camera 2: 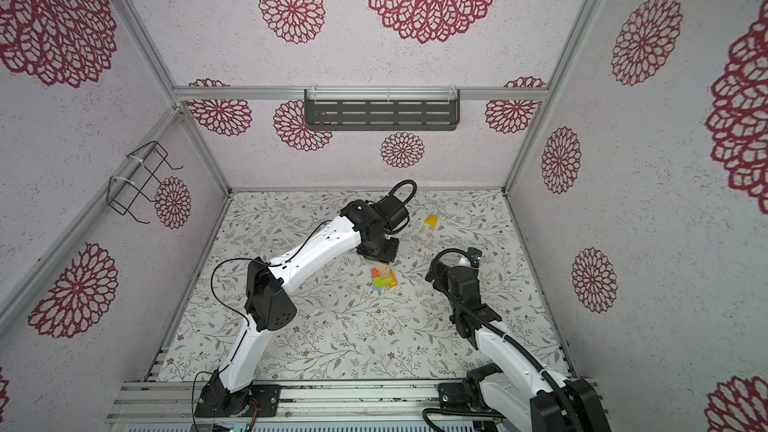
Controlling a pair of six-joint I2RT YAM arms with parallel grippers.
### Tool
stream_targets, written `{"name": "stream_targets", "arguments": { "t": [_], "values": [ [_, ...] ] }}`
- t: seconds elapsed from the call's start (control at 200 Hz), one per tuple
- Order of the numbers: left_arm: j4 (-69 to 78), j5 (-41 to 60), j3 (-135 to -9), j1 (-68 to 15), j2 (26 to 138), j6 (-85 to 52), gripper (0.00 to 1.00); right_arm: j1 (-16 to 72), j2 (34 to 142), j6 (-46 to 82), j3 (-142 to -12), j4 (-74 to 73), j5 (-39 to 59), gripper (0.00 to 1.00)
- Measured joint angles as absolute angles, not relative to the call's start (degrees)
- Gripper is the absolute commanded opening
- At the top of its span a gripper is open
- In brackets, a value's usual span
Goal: Build the wood block tower
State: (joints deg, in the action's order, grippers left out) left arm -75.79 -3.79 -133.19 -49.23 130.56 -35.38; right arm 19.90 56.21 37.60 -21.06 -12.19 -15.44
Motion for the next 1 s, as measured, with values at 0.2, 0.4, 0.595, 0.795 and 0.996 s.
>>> {"name": "stream_targets", "arguments": {
  "t": [0.2, 0.4, 0.595, 0.795, 0.996],
  "values": [
    [-75.6, -3.7, -133.1, -49.4, 130.8, -35.4, 0.29, 19.9, 56.3, 37.6, -21.1, -12.2, -15.4, 0.99],
    [-75.6, -4.3, -133.1, -49.4, 130.9, -35.0, 0.3, 19.9, 56.7, 37.6, -21.1, -12.2, -15.2, 0.99],
    [-75.7, -4.8, -133.1, -49.3, 131.4, -34.5, 0.29, 19.9, 56.9, 37.6, -21.1, -12.2, -15.2, 0.99],
    [-75.7, -5.0, -133.1, -49.2, 131.7, -34.2, 0.29, 19.9, 56.9, 37.6, -21.1, -12.2, -15.2, 0.99],
    [-75.7, -5.0, -133.1, -49.0, 131.8, -34.1, 0.29, 19.9, 57.1, 37.6, -21.1, -12.2, -14.9, 0.99]
  ]
}}
